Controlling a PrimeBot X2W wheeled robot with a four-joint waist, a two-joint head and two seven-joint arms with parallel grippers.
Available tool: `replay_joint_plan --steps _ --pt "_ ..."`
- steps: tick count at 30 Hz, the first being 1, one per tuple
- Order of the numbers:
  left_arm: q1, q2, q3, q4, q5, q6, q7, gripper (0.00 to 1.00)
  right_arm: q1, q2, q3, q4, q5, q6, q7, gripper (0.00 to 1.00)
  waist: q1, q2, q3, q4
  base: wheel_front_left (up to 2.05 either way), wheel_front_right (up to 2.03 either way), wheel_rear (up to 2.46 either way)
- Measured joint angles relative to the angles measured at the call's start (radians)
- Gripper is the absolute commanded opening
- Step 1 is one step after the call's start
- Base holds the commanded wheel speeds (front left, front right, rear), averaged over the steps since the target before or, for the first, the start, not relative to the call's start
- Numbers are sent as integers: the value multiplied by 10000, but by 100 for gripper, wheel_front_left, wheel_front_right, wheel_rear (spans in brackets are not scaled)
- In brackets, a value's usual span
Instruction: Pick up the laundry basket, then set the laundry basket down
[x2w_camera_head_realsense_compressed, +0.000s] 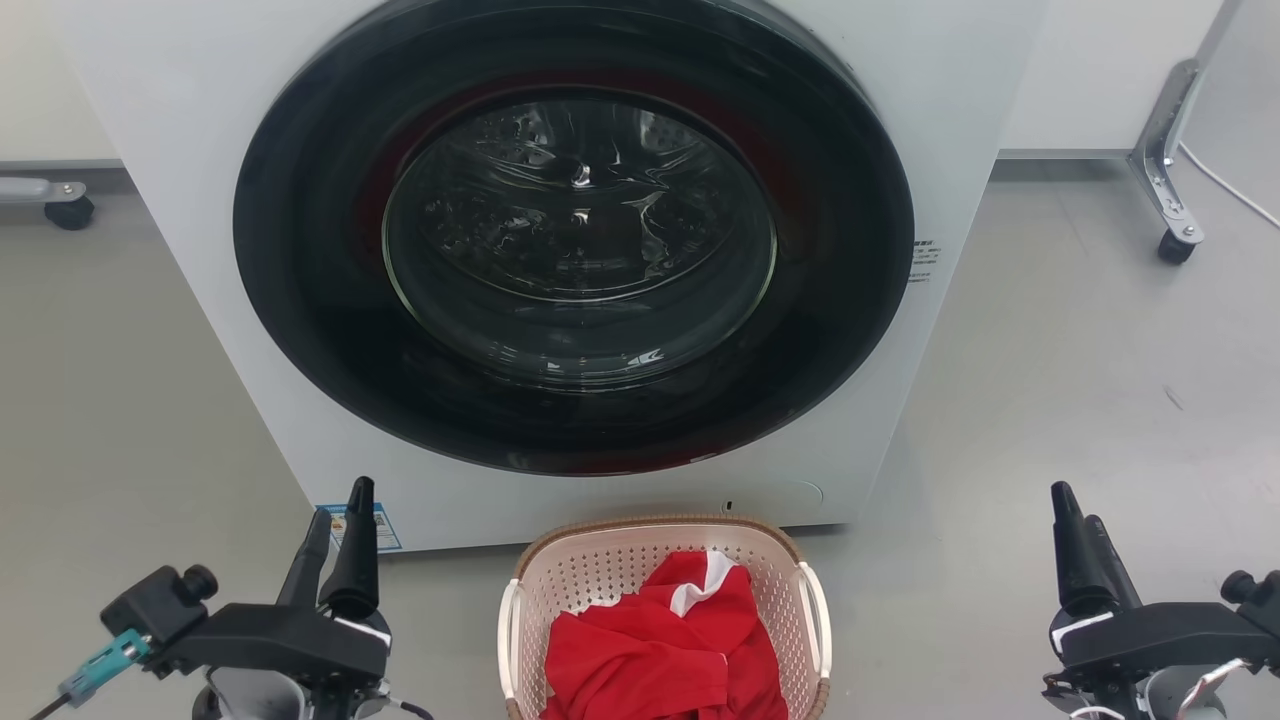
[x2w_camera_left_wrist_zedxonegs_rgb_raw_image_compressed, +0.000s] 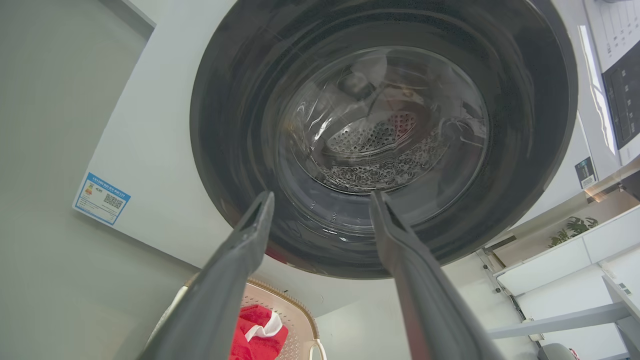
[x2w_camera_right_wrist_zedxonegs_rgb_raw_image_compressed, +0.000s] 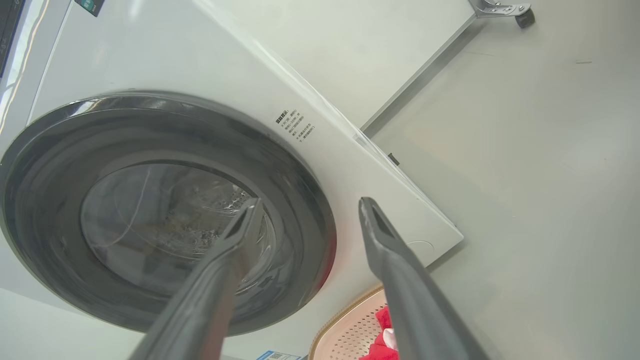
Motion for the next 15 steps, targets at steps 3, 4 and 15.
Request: replay_joint_plan --steps 3,4,15 --pt "-23 46 -150 -35 341 77 -86 100 -2 -61 140 -2 -355 -73 -65 100 0 0 -1 7 0 0 0" --pt "-23 75 -219 -42 566 117 -98 100 -4 -100 217 -2 -546 -125 -113 100 0 0 0 10 0 0 0" --pt "-138 305 -708 -127 2240 433 -499 100 -179 -458 886 -12 -2357 -474 -508 100 0 -1 19 40 0 0 0"
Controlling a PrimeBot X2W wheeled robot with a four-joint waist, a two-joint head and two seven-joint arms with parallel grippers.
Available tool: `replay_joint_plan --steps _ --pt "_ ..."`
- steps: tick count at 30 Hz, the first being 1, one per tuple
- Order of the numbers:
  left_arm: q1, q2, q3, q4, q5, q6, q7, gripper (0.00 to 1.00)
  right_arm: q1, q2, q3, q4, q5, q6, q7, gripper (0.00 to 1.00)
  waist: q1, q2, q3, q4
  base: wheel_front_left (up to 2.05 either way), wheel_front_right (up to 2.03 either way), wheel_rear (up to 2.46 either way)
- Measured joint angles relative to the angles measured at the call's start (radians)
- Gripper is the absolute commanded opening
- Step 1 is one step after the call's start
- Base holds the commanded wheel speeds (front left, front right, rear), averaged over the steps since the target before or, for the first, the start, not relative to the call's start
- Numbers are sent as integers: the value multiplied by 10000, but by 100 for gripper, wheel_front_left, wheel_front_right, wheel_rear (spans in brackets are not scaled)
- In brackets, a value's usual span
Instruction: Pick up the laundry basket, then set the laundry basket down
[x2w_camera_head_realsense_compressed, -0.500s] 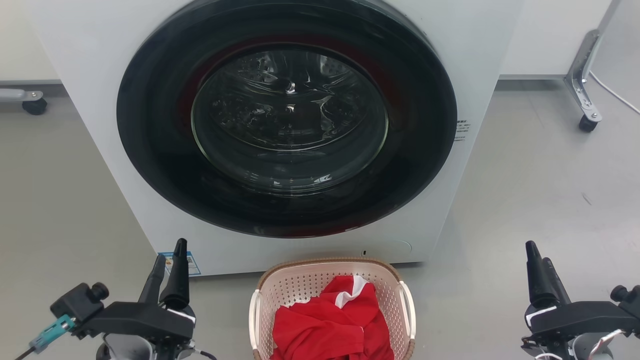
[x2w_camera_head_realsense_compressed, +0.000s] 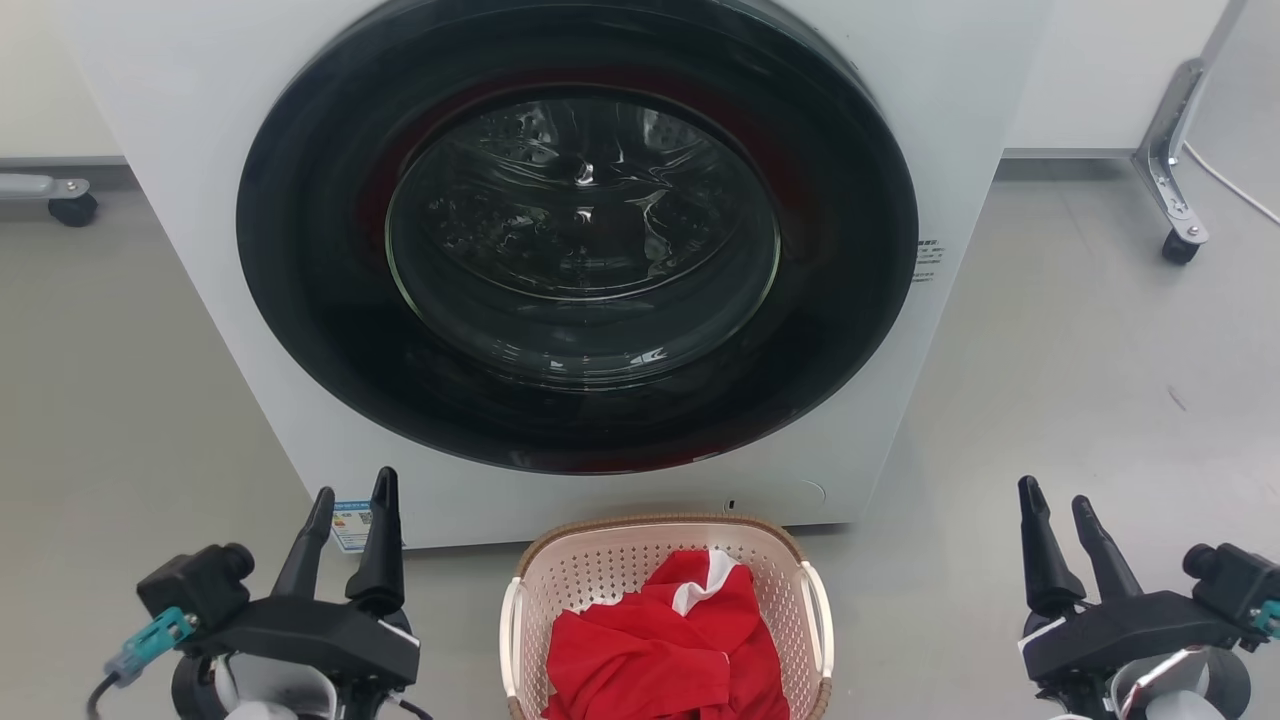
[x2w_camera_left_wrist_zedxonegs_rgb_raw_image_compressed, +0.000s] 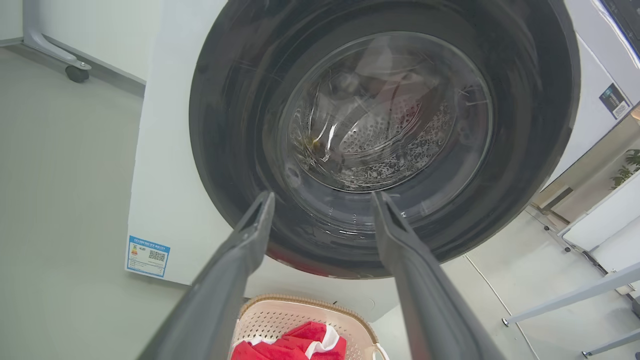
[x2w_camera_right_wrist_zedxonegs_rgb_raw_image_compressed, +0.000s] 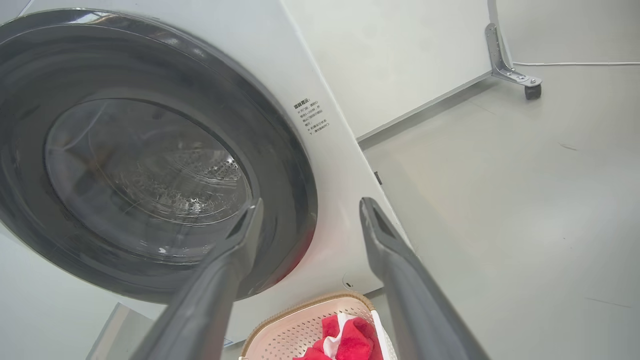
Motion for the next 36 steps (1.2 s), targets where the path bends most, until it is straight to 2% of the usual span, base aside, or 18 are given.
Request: replay_joint_plan --steps 11,21,31,36 --pt "-89 73 -491 82 1488 336 -437 100 -148 -221 575 0 -1684 -261 -449 100 0 1 10 10 0 0 0" --pt "-157 113 -842 399 2389 562 -830 100 -190 -324 920 79 -2872 -443 -807 100 0 1 4 27 0 0 0" --pt "-305 128 -1149 675 3358 771 -1118 100 -218 -418 1206 249 -3835 -606 -1127 100 0 1 3 35 0 0 0" --pt "-316 134 -1183 798 3448 782 -1175 100 -242 -437 1241 276 -4065 -606 -1164 100 0 1 4 38 0 0 0"
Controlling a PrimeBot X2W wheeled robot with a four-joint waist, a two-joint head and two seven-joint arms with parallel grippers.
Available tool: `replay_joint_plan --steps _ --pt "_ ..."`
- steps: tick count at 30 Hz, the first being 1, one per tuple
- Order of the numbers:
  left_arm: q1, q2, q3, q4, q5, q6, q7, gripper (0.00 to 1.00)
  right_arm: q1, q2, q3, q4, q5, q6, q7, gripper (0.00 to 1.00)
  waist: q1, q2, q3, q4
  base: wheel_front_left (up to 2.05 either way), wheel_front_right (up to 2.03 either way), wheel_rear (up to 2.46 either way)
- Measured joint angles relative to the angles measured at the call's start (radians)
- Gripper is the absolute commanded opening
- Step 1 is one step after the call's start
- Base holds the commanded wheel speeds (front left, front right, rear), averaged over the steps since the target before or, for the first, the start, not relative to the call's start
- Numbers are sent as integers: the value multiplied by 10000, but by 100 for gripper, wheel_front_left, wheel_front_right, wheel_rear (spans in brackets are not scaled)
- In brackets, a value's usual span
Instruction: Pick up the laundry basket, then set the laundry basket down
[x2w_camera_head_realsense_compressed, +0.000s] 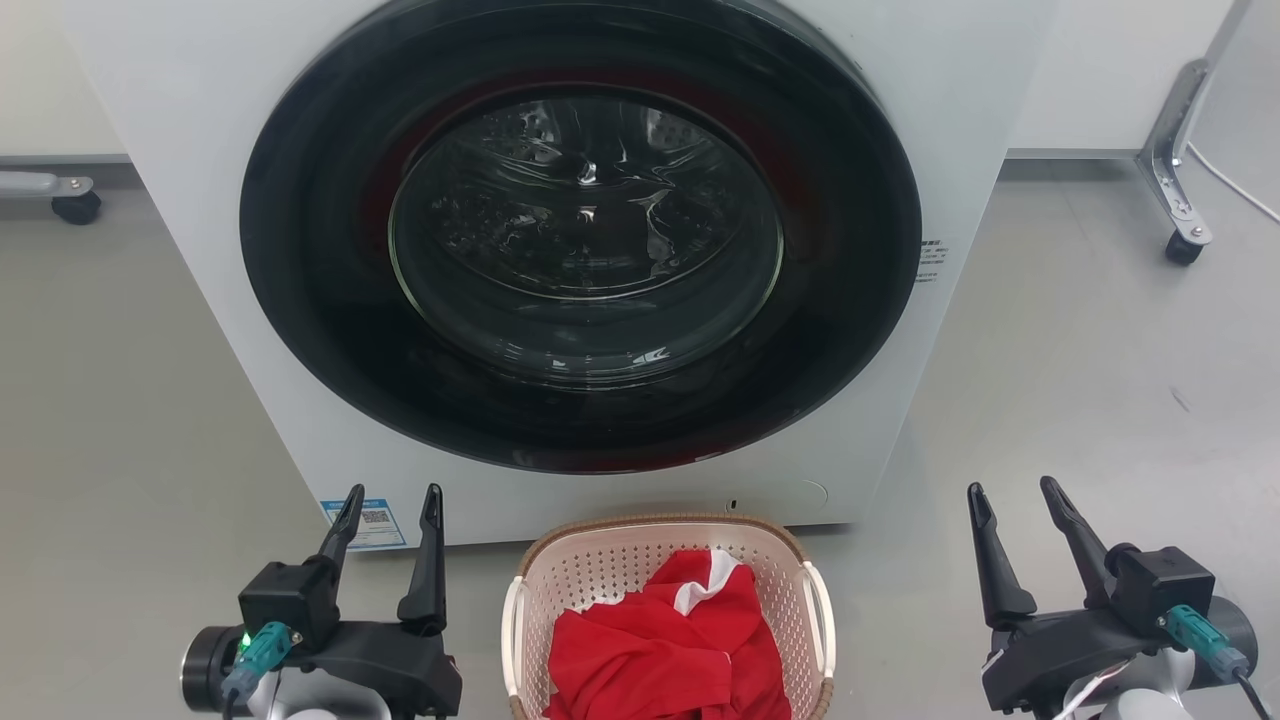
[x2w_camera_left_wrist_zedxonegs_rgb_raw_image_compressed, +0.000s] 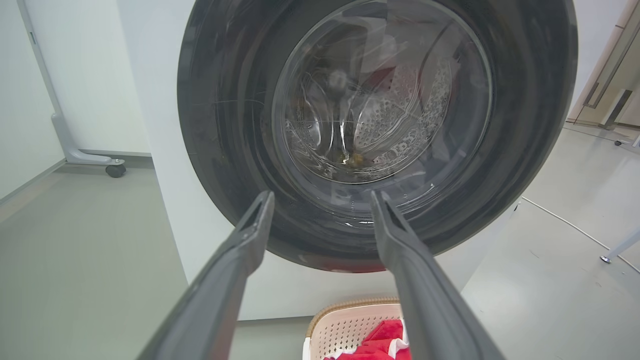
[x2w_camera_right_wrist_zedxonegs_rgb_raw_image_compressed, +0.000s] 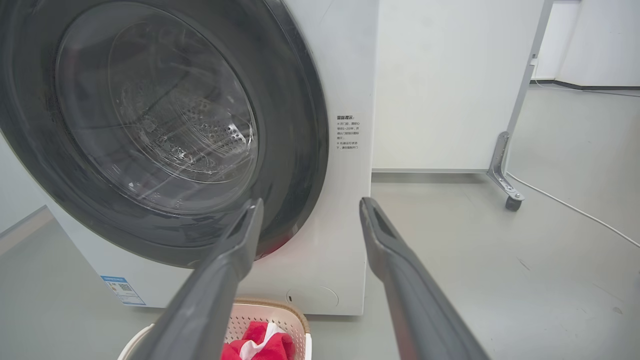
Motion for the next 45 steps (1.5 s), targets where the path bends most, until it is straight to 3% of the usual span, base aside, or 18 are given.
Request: replay_joint_plan --steps 33,45 --pt "-184 -144 230 422 -52 84 12 100 -123 40 -272 81 -65 61 0 100 0 -1 2 70 0 0 0" --pt "-446 -196 234 130 -13 163 10 100 -314 54 -372 -58 -69 104 -2 100 0 0 654 135 0 0 0"
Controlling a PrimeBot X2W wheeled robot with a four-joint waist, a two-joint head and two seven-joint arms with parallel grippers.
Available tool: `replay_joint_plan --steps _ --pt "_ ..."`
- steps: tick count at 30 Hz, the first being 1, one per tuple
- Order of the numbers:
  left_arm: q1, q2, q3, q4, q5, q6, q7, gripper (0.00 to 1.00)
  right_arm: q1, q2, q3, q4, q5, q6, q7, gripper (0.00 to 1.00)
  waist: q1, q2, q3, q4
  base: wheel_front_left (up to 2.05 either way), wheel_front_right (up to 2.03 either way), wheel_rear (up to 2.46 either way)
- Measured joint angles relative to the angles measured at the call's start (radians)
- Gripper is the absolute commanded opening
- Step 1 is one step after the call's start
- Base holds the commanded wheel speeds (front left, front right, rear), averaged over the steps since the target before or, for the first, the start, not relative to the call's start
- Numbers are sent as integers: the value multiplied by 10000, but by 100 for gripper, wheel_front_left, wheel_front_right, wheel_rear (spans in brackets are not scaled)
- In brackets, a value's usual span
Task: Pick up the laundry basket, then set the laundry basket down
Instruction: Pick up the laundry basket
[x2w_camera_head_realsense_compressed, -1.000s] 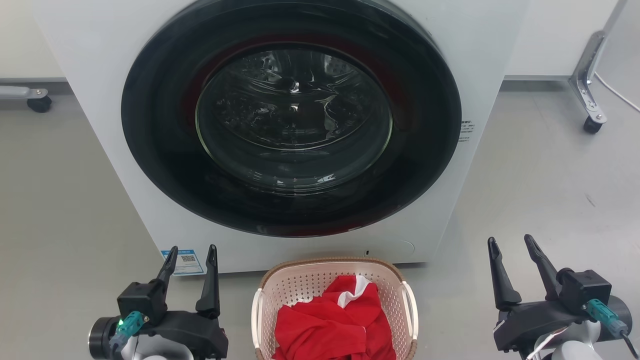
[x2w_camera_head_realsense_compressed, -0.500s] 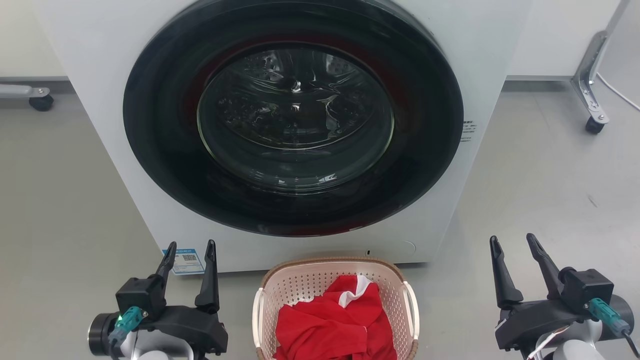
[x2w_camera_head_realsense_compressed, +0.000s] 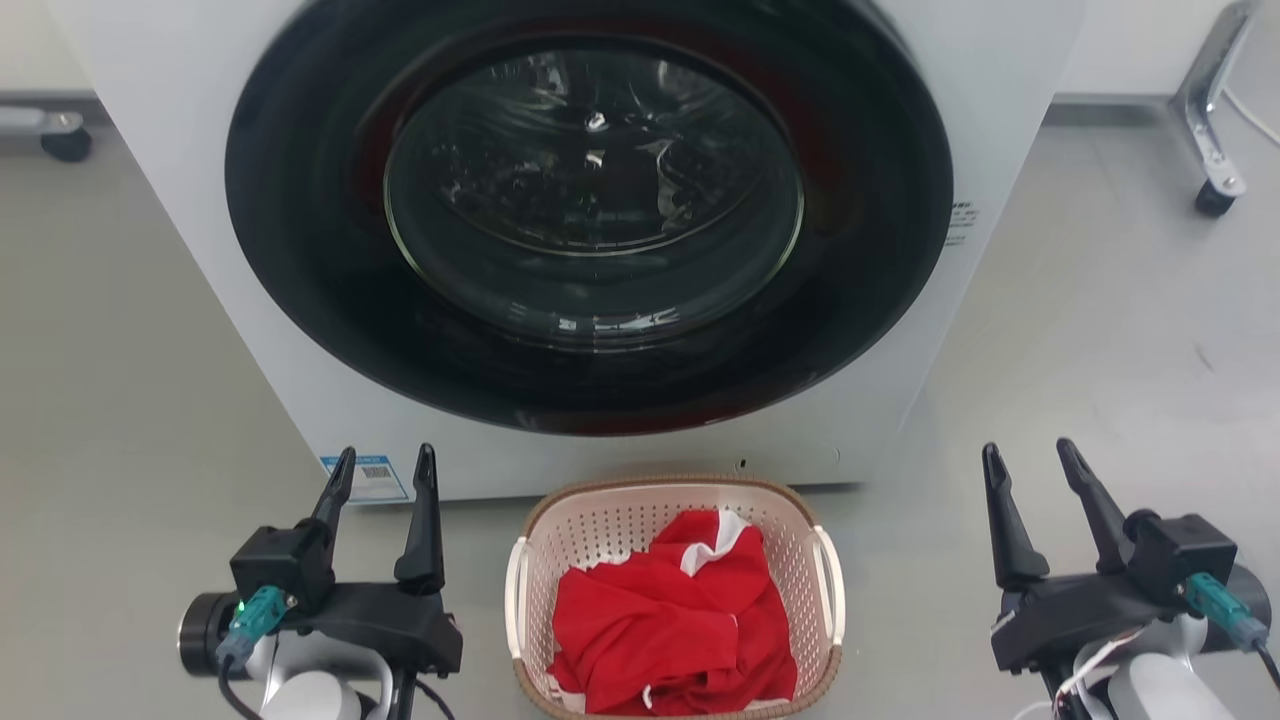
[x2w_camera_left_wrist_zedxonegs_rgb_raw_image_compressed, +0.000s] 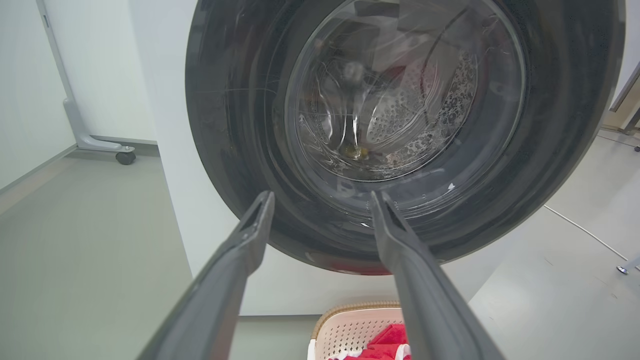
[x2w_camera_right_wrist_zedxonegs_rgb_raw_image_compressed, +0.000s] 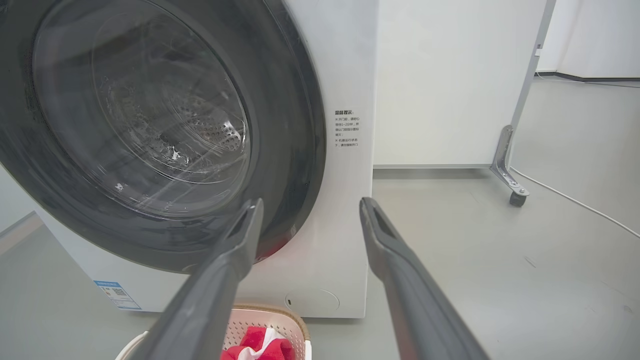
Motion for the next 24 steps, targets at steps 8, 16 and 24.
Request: replay_joint_plan --steps 8,16,24 --pt "-471 -178 -56 -167 58 0 0 100 -692 0 52 46 -81 48 -2 100 1 1 869 16 0 0 0" --pt "-1022 -265 -27 -192 69 0 0 100 -1296 19 50 123 -94 75 -29 100 1 1 2090 -11 0 0 0" --pt "-1621 -303 17 -196 69 0 -2 100 -1851 27 46 159 -132 77 -31 100 2 1 3244 -55 0 0 0"
